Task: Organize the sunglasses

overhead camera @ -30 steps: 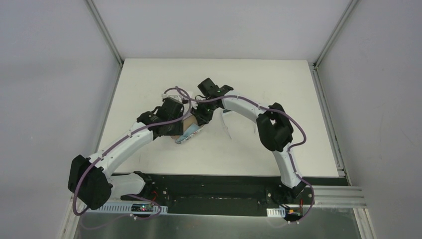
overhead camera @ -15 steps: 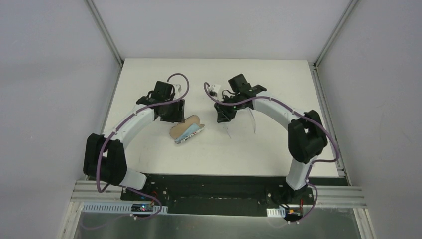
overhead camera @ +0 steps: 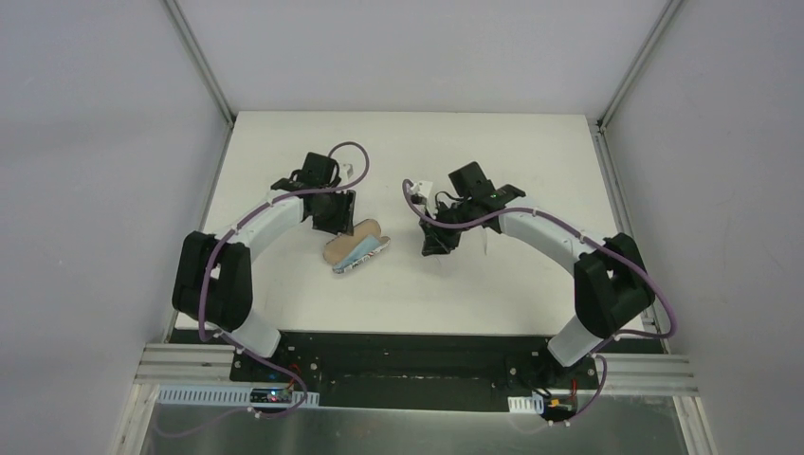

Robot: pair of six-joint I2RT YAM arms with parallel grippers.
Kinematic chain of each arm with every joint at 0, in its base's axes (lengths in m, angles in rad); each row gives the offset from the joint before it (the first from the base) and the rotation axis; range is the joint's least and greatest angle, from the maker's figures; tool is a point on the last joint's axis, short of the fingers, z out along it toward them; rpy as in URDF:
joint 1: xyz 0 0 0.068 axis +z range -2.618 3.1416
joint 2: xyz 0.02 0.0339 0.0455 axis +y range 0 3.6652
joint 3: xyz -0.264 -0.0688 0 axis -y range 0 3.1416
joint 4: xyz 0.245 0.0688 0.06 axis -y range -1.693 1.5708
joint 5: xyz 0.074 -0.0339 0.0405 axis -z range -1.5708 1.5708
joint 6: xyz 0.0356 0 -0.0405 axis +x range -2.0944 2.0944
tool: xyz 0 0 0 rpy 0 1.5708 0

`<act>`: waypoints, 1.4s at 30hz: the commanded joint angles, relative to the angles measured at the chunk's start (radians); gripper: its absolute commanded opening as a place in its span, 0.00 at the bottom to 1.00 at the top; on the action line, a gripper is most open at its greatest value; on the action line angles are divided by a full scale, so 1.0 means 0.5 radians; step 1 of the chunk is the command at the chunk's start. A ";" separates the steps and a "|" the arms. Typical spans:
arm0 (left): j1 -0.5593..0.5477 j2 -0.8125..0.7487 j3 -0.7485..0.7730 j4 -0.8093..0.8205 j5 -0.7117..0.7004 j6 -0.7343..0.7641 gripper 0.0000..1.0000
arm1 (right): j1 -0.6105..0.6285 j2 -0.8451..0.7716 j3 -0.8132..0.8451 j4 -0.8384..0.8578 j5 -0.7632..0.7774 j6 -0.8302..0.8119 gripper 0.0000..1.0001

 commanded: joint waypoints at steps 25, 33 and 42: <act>0.003 -0.875 -0.641 -0.187 -0.123 -0.954 0.28 | 0.109 0.088 0.193 0.112 -0.070 -0.088 0.30; 0.021 -0.925 -0.734 0.016 -0.156 -1.079 0.27 | 0.109 0.061 0.121 0.116 -0.074 -0.088 0.30; 0.082 -0.898 -0.772 0.109 -0.189 -1.108 0.25 | 0.108 0.045 0.088 0.120 -0.076 -0.089 0.30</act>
